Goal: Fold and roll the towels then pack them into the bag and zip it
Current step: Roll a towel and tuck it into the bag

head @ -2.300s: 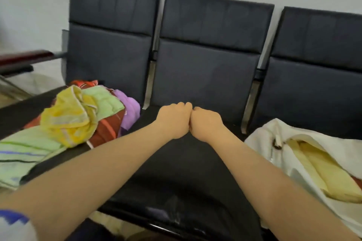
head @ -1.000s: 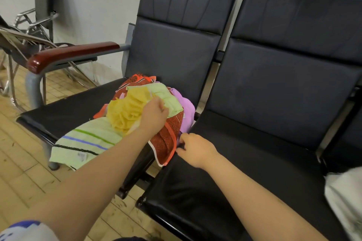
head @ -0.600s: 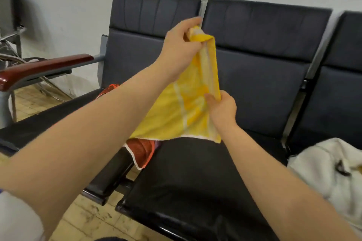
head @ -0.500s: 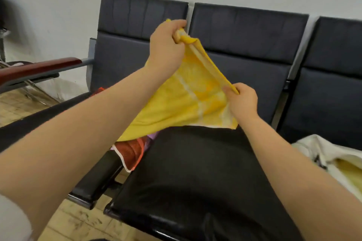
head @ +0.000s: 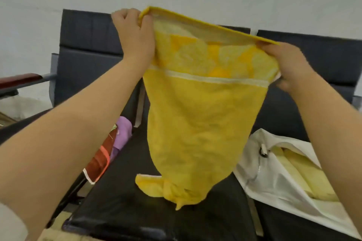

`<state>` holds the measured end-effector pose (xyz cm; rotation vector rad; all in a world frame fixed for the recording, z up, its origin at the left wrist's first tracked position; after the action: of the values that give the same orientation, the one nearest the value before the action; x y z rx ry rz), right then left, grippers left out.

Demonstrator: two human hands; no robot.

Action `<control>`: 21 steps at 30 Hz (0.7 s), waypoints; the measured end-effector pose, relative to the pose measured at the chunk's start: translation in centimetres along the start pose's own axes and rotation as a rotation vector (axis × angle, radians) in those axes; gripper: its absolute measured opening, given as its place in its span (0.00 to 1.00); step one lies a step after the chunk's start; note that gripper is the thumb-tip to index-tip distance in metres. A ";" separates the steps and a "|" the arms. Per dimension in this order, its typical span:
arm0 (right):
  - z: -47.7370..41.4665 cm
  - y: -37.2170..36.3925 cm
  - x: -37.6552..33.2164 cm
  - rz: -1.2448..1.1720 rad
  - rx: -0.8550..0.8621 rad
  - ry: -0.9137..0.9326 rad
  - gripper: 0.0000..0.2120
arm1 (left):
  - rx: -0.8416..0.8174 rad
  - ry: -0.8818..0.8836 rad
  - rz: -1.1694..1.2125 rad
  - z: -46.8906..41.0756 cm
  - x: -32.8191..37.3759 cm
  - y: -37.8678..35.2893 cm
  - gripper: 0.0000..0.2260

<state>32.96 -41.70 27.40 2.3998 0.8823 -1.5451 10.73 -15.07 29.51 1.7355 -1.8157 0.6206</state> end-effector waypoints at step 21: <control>19.0 6.2 31.1 1.497 -0.434 -0.544 0.21 | -1.480 0.518 -1.129 31.1 -26.4 -2.3 0.28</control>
<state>30.77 -42.68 -9.48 1.3779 -0.5814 -1.0007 11.25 -16.19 -11.37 0.9959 -0.3371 -0.6029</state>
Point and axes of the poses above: each hand's wrist, its own z-axis away from the middle knuckle, its own y-axis out of the back of the hand, x = y × z, the point moved 9 cm from there along -z, towards the middle knuckle, and after that the axes turned 13 degrees about -z, right-handed, at the moved point
